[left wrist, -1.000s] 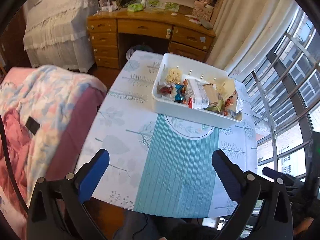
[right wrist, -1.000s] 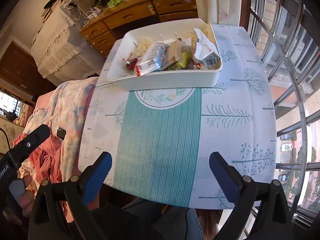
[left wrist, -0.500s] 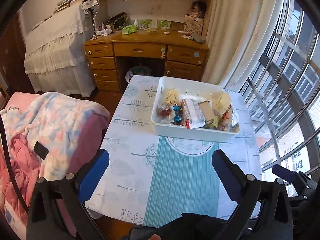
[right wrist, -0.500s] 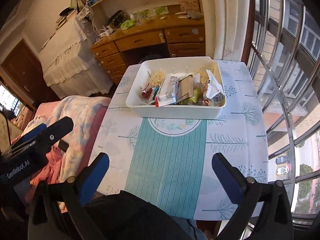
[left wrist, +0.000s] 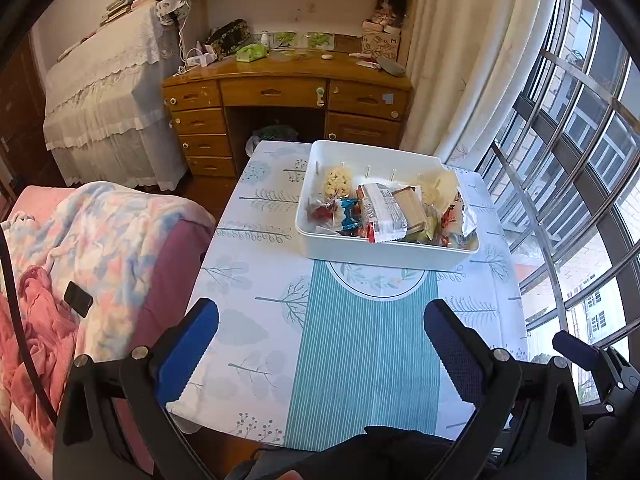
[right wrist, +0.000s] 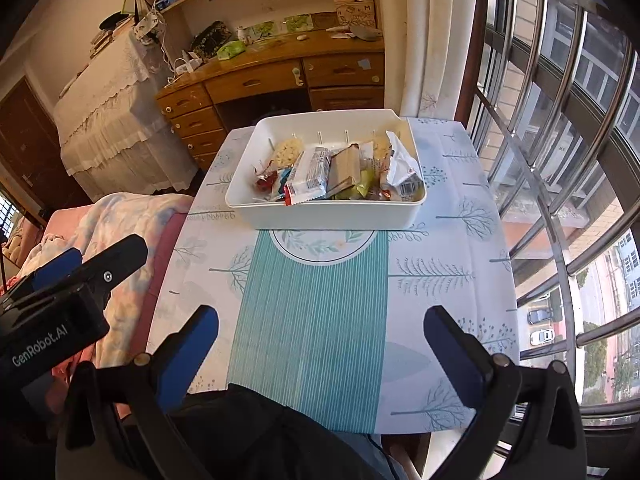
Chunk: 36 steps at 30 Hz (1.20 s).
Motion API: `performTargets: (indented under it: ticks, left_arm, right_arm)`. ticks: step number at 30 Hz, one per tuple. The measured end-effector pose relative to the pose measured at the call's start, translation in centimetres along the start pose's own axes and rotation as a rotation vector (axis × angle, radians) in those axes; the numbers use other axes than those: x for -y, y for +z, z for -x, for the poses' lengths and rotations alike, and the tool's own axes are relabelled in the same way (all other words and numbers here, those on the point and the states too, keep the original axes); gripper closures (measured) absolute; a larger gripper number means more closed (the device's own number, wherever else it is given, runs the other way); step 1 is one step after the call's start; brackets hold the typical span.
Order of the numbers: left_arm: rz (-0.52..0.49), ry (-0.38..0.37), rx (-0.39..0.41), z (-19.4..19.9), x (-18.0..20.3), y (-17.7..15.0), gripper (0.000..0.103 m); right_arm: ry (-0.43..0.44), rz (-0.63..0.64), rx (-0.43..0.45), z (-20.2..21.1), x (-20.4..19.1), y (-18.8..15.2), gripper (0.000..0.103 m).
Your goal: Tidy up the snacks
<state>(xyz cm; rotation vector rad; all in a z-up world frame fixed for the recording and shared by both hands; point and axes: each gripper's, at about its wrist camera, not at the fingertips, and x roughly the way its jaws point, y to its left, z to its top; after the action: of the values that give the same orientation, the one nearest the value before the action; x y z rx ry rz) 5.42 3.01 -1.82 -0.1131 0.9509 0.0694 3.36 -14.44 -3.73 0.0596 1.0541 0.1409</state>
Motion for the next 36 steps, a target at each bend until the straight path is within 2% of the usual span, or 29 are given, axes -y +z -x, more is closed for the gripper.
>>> performTargets:
  ticks: [8,36]
  left_arm:
    - [-0.01,-0.009,0.03,0.3,0.9,0.1,0.001]
    - [-0.034,0.019,0.004,-0.2,2.1,-0.2,0.001]
  right_arm:
    - [-0.009,0.0,-0.001,0.2,0.4,0.0,0.0]
    - [0.003,0.009,-0.038,-0.9,1.7,0.6,0.0]
